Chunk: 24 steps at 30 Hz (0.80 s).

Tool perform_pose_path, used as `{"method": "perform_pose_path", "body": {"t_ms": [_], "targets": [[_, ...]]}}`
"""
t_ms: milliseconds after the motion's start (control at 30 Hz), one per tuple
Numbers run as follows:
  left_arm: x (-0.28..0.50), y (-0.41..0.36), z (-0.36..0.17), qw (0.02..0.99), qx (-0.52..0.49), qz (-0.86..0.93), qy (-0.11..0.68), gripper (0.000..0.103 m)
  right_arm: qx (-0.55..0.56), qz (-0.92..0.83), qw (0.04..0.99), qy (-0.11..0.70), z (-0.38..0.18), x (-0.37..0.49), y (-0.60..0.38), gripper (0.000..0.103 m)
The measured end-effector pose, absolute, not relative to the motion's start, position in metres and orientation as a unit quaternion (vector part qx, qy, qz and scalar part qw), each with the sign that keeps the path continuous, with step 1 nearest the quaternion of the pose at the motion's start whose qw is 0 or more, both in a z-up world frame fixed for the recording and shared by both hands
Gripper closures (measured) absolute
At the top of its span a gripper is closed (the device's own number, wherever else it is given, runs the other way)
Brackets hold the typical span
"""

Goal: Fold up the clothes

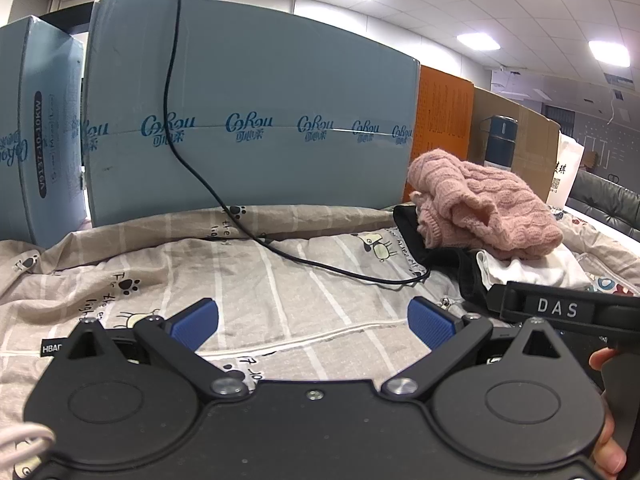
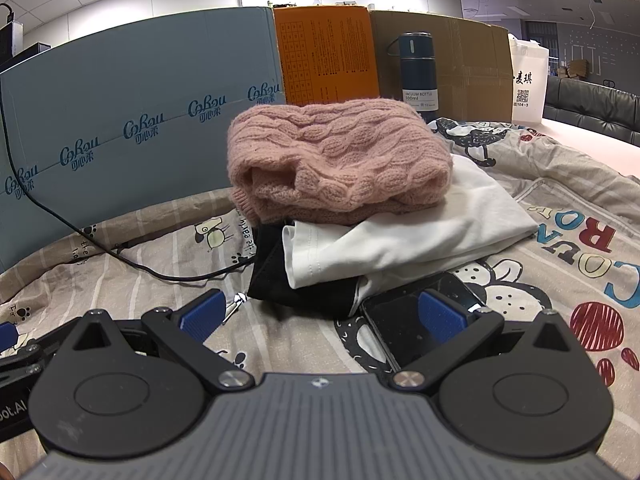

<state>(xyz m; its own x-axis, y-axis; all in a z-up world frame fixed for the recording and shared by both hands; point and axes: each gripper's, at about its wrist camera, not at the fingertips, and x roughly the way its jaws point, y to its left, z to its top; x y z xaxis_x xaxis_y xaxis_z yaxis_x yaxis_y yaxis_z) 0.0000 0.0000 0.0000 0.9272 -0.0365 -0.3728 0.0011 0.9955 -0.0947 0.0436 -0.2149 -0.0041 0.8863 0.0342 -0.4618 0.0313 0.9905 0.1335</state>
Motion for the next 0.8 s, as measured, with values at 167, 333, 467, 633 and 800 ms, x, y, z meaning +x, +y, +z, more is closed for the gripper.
{"method": "perform_pose_path", "body": {"t_ms": [167, 333, 467, 633, 800], "targets": [[-0.0007, -0.001, 0.0006, 0.98, -0.048, -0.009, 0.192, 0.0, 0.067, 0.0, 0.969, 0.237, -0.0039, 0.0432, -0.2149, 0.0], [0.0006, 0.0011, 0.0005, 0.979, -0.051, -0.009, 0.195, 0.0, 0.068, 0.0, 0.969, 0.238, -0.0041, 0.0433, -0.2149, 0.0], [0.0012, 0.0033, 0.0003, 0.979, -0.056, -0.01, 0.196, 0.0, 0.071, 0.002, 0.968, 0.24, -0.0049, 0.0441, -0.2147, 0.0], [-0.0018, 0.0037, 0.0015, 0.981, -0.057, -0.01, 0.185, 0.0, 0.075, 0.005, 0.969, 0.236, -0.0035, 0.0433, -0.2159, 0.0], [-0.0024, 0.0035, 0.0018, 0.982, -0.055, -0.008, 0.182, 0.0, 0.075, 0.011, 0.969, 0.235, -0.0034, 0.0424, -0.2157, 0.0]]}}
